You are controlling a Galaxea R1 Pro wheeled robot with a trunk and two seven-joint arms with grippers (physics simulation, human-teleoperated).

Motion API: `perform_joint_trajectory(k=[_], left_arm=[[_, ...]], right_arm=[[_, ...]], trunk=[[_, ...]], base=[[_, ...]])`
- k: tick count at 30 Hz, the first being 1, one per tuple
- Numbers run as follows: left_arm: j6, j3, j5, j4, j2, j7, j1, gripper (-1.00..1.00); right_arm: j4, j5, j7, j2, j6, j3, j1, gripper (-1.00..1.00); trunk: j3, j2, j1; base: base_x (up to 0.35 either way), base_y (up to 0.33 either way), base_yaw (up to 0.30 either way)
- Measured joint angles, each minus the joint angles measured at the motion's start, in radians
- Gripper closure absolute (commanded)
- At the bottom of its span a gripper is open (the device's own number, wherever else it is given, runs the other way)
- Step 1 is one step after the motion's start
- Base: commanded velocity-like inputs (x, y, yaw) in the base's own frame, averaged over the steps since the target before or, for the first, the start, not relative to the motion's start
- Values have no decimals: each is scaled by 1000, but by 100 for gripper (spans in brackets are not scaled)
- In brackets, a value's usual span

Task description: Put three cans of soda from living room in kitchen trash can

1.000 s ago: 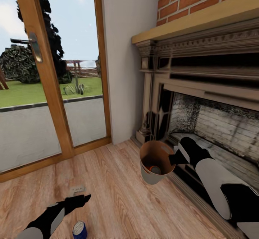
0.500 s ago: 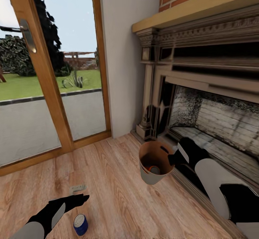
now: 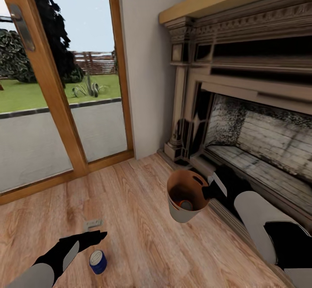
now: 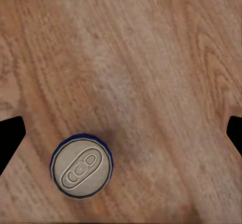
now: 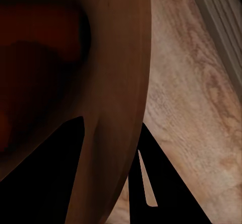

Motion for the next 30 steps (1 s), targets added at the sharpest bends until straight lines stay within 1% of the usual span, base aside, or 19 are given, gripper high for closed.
perform_joint_trajectory(k=[3, 5, 12, 27, 30], left_arm=[[-1, 0, 0, 5, 1, 24, -2, -100], [-1, 0, 0, 7, 2, 26, -2, -100], [-5, 1, 1, 9, 5, 30, -2, -100], [-10, 2, 2, 9, 5, 30, -2, -100], [-11, 5, 6, 5, 9, 30, -3, -100]], right_arm=[[0, 2, -1, 2, 0, 1, 0, 100], [0, -2, -1, 3, 0, 0, 0, 100], [0, 4, -5, 3, 0, 0, -1, 100], [-2, 0, -6, 2, 0, 10, -8, 100], [-1, -1, -6, 2, 0, 11, -11, 100]], trunk=[[-12, -1, 1], [-19, -1, 2], [-46, -3, 5], [-104, -6, 12], [-116, -7, 13]], base=[[0, 0, 0], [0, 0, 0], [0, 0, 0], [0, 0, 0], [0, 0, 0]])
